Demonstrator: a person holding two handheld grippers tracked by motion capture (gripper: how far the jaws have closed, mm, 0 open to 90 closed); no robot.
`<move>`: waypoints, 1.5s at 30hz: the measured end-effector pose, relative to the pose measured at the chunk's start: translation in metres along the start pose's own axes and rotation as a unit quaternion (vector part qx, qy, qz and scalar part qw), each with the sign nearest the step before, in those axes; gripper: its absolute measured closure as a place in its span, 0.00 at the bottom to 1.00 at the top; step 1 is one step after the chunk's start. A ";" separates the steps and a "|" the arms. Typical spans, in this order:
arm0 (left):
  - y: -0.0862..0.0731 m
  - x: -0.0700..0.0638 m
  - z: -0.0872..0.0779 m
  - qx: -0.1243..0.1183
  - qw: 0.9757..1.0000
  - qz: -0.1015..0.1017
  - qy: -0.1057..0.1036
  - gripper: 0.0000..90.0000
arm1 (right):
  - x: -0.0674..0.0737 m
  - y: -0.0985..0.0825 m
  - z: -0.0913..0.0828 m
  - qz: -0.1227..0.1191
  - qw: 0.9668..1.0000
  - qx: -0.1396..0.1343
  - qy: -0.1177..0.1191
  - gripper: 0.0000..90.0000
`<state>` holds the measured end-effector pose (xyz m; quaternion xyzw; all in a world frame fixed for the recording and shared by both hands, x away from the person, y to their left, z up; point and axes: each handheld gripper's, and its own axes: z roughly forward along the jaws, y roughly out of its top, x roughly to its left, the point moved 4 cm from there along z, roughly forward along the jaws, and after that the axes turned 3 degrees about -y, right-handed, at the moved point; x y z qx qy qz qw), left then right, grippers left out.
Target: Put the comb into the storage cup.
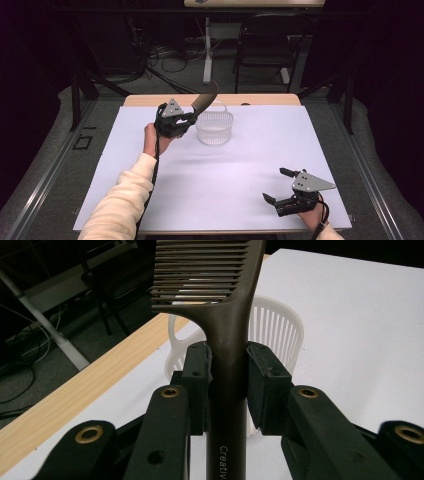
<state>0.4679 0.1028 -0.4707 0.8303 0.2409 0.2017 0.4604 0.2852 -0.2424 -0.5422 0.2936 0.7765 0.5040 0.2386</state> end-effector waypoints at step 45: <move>0.040 0.004 0.013 -0.034 0.999 0.017 0.001 0.81 | 0.000 0.000 0.002 0.000 1.000 0.003 0.007 0.00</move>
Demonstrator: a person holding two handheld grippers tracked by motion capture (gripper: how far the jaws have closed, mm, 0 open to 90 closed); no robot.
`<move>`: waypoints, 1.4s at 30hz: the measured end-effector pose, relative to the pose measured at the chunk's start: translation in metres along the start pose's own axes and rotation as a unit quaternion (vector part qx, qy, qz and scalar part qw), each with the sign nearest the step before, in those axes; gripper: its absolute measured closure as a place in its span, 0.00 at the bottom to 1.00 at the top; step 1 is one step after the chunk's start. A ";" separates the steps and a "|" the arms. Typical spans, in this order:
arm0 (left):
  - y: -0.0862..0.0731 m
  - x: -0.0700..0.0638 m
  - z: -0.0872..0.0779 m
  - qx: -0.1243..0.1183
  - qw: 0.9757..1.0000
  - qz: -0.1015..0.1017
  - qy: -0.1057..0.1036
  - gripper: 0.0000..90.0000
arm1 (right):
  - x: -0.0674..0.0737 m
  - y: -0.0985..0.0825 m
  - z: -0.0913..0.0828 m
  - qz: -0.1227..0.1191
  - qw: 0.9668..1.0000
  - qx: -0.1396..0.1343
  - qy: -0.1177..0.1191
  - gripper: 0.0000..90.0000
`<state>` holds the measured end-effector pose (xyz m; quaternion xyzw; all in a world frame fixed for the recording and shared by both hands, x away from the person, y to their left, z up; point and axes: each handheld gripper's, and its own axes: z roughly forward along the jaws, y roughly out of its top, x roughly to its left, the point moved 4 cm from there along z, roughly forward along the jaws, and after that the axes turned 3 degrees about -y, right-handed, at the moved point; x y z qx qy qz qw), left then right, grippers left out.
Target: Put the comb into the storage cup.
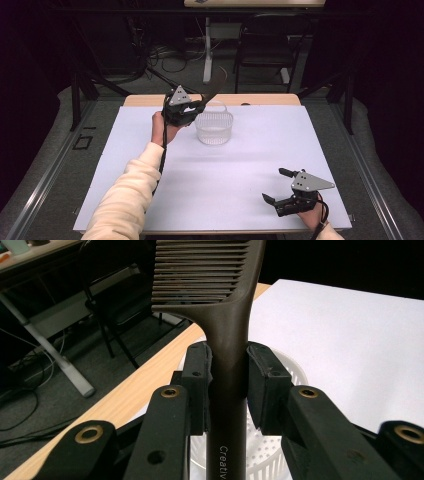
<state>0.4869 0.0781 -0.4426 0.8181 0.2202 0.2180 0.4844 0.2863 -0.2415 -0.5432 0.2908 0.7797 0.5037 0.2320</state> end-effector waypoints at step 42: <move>0.011 0.010 0.017 -0.028 1.000 -0.001 0.002 0.81 | 0.000 0.000 0.000 0.000 1.000 0.001 0.000 0.00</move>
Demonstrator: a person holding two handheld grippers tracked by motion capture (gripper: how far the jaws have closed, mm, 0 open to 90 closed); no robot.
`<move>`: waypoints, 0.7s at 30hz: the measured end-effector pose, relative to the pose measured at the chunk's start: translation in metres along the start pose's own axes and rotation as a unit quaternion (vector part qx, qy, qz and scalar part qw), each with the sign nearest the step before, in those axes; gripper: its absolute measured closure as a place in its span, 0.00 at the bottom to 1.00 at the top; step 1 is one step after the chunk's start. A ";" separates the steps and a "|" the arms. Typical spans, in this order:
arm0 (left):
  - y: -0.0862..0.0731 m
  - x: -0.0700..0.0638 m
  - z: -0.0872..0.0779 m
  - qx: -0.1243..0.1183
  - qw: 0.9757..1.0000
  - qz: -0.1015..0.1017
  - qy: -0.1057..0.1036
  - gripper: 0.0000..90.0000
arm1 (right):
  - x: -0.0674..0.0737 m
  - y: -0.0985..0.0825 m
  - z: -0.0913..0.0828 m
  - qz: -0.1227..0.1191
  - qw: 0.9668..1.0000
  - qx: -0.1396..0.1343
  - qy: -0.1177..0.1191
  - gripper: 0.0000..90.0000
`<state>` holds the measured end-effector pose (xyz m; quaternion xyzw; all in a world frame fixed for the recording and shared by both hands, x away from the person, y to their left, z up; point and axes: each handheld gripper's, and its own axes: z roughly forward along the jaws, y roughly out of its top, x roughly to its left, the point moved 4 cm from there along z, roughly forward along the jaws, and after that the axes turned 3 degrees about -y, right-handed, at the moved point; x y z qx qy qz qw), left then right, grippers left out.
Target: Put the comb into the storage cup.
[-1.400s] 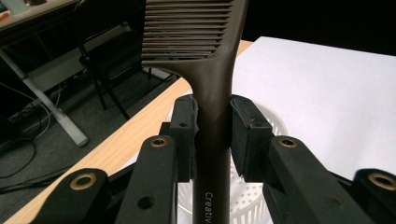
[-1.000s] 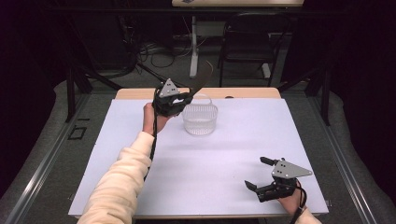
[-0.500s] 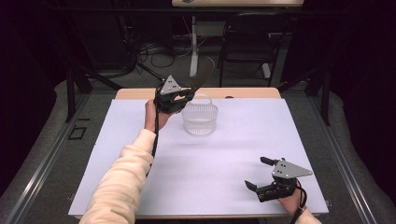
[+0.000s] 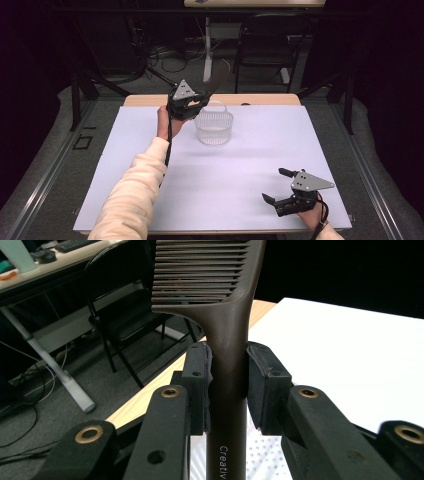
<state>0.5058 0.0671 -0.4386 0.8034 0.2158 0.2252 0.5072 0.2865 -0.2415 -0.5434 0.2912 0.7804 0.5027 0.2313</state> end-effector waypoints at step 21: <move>0.000 -0.001 0.014 -0.014 1.000 0.000 -0.005 0.81 | 0.000 0.000 0.000 0.002 1.000 0.000 0.000 0.00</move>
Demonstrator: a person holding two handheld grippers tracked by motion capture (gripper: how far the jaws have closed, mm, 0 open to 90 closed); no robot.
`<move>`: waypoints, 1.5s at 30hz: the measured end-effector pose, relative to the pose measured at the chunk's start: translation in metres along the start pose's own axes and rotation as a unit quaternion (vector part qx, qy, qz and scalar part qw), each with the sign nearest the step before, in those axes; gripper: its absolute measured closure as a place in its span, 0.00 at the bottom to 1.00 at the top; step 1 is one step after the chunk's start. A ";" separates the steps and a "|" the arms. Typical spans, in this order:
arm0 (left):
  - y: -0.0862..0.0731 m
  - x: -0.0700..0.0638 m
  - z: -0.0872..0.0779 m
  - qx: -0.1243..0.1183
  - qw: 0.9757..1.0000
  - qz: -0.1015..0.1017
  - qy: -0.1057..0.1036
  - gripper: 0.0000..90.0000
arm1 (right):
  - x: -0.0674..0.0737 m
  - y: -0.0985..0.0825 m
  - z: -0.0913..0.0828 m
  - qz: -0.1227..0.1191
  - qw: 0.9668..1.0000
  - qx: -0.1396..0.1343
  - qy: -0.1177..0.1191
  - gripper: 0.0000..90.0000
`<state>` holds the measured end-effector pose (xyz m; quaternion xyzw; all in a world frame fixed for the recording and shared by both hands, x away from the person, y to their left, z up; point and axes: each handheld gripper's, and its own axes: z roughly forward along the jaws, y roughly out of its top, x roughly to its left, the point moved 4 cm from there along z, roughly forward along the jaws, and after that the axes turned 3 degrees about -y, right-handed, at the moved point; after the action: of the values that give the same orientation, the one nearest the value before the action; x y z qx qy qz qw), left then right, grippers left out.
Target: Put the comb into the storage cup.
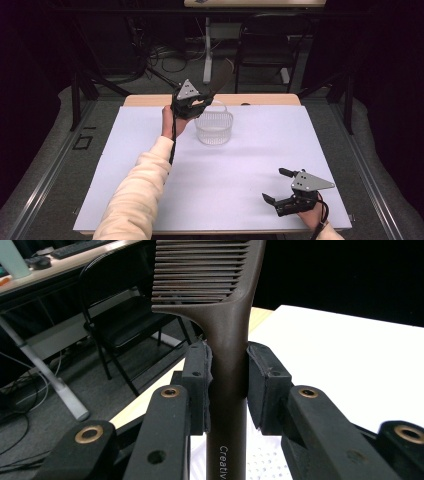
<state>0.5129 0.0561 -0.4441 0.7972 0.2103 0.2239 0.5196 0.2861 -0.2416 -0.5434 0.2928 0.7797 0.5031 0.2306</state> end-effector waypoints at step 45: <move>-0.002 -0.005 0.019 -0.019 1.000 -0.011 -0.014 0.81 | 0.000 0.000 0.000 0.001 1.000 0.000 0.002 0.00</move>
<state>0.5195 0.0405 -0.4537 0.7881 0.2078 0.2107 0.5397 0.2861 -0.2415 -0.5434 0.2925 0.7800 0.5036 0.2289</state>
